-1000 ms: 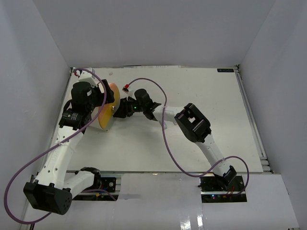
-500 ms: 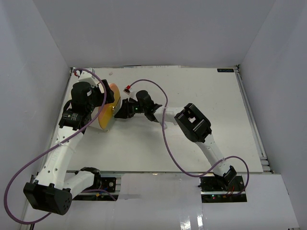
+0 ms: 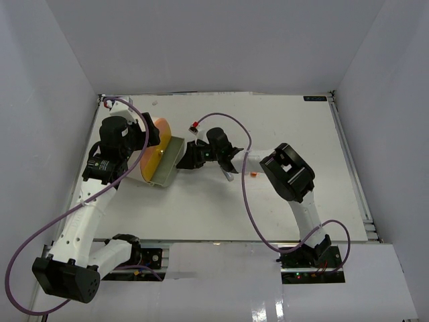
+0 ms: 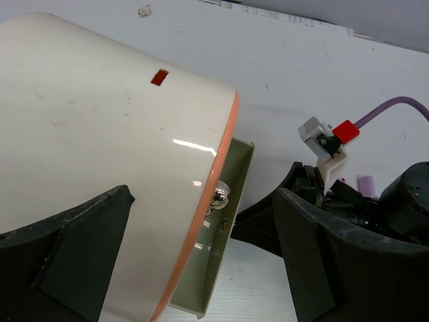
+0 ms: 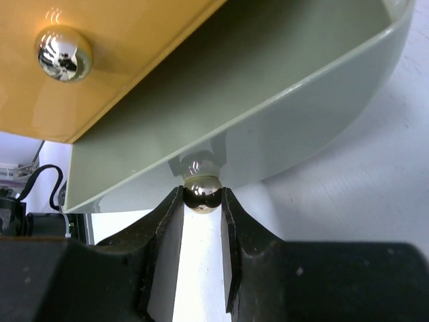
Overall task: Sort the stationery into containers
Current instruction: Open the drawer in the storage box.
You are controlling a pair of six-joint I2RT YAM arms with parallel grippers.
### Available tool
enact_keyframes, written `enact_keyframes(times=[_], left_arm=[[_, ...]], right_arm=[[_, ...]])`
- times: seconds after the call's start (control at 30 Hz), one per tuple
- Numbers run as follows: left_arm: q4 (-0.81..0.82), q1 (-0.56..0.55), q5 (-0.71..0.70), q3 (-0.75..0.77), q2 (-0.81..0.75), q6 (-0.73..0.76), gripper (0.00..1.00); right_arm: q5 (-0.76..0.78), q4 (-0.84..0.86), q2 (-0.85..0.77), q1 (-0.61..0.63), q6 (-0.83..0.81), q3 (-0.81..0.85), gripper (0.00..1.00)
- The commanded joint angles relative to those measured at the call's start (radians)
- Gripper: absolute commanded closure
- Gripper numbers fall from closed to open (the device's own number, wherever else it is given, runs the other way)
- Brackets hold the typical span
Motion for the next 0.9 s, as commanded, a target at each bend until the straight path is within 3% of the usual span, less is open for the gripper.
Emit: enact_keyframes(times=[0.0,0.53,0.63,0.87], left_arm=[[-0.056,-0.002,-0.019,-0.029,-0.004,-0.008,0.02],[-0.044,-0.002,-0.028,-0.029,0.015,-0.013,0.02],[-0.046,-0.003,-0.023,-0.026,0.016,-0.014,0.02],[-0.049,-0.003,-0.023,0.009,0.009,-0.002,0.02]], right_arm=[[-0.018,0.023,-0.086,-0.019,-0.024,-0.048,0.92],[-0.037,-0.01,-0.207,-0.065,-0.078,-0.212,0.88],[-0.043,-0.032,-0.208,-0.067,-0.095,-0.209,0.81],[0.029,-0.168,-0.277,-0.07,-0.188,-0.195,0.53]])
